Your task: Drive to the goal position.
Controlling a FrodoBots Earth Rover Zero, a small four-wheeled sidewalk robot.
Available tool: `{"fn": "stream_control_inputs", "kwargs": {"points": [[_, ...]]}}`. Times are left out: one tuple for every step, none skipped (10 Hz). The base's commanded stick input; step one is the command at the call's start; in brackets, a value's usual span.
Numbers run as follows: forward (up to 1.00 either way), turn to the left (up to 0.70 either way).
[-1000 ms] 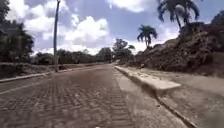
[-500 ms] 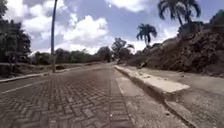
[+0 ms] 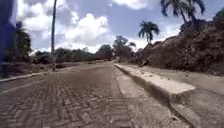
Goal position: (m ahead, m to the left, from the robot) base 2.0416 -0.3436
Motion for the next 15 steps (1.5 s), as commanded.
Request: {"fn": "stream_control_inputs", "kwargs": {"points": [[0.70, 0.08], [0.70, 0.26], [0.70, 0.27], [0.70, 0.27], [0.70, 0.27], [0.70, 0.27], [0.70, 0.27], [0.70, 0.27], [0.70, 0.27], [0.70, 0.27], [0.70, 0.27], [0.70, 0.27], [0.70, 0.27], [0.70, 0.19], [0.70, 0.11]]}}
